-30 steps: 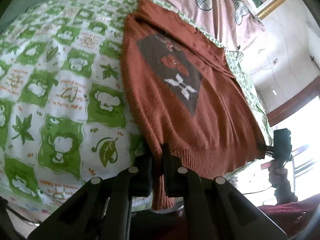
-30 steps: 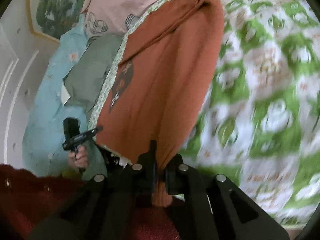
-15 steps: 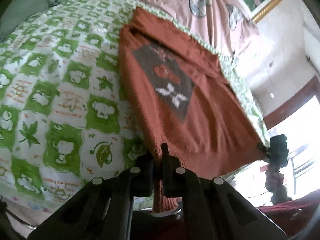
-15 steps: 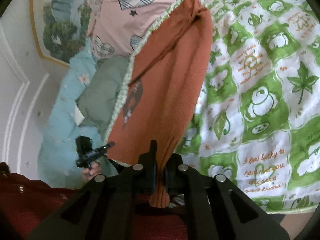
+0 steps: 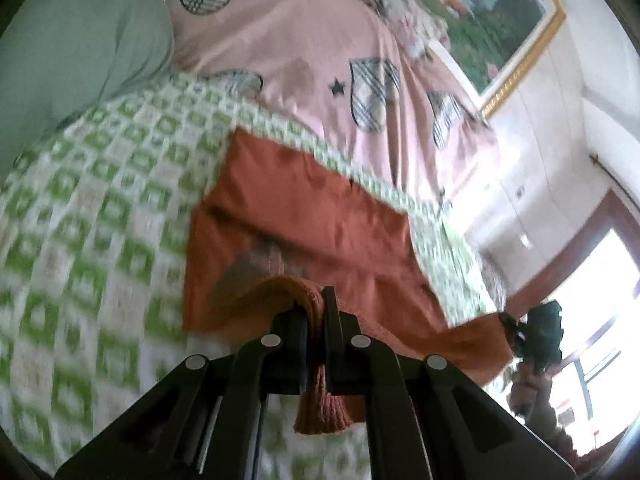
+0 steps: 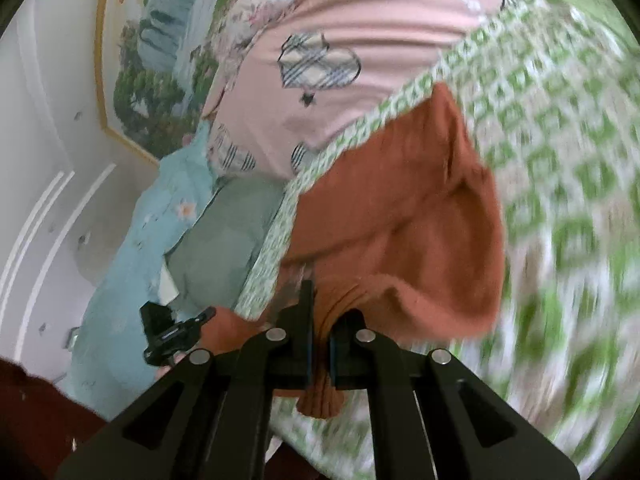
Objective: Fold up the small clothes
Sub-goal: 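Fold the held hem up toward the collar with both grippers and release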
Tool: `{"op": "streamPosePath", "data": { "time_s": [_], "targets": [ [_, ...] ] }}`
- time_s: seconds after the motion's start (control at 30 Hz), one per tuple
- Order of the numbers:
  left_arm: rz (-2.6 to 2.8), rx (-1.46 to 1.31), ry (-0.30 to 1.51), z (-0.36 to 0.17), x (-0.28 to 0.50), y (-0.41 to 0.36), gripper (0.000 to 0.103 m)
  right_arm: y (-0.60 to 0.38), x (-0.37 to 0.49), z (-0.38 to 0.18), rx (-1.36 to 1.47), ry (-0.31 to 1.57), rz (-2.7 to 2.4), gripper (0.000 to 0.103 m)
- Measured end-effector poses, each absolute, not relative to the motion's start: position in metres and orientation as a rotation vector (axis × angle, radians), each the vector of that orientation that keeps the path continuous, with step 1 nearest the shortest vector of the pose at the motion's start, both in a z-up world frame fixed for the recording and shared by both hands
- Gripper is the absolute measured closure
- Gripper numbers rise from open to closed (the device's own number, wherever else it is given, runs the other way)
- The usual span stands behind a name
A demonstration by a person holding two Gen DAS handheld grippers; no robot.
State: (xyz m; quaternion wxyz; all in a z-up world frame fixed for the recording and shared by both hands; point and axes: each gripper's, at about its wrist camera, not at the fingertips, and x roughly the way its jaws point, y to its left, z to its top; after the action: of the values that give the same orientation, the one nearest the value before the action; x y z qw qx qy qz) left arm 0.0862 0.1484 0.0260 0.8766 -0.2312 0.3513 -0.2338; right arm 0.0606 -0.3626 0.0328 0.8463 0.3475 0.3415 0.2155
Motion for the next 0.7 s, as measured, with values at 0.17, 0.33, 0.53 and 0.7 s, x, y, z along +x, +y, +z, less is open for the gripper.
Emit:
{"op": "streamPosePath", "data": {
  "time_s": [0.17, 0.33, 0.53, 0.7],
  "targets": [
    [-0.44, -0.447, 0.677, 0.047, 0.164, 0.13, 0.099, -0.381, 0.137, 0.032, 0.704, 0.739, 0.362, 0.096],
    [-0.382, -0.452, 0.694, 0.038, 0.24, 0.12, 0.099, -0.402, 0.21, 0.019, 0.746, 0.734, 0.323, 0.096],
    [-0.332, -0.428, 0.761, 0.009, 0.322, 0.11, 0.099, -0.41, 0.274, -0.002, 0.728, 0.792, 0.262, 0.096],
    [-0.275, -0.41, 0.824, -0.027, 0.36, 0.108, 0.099, -0.406, 0.305, -0.031, 0.67, 0.88, 0.216, 0.095]
  ]
}}
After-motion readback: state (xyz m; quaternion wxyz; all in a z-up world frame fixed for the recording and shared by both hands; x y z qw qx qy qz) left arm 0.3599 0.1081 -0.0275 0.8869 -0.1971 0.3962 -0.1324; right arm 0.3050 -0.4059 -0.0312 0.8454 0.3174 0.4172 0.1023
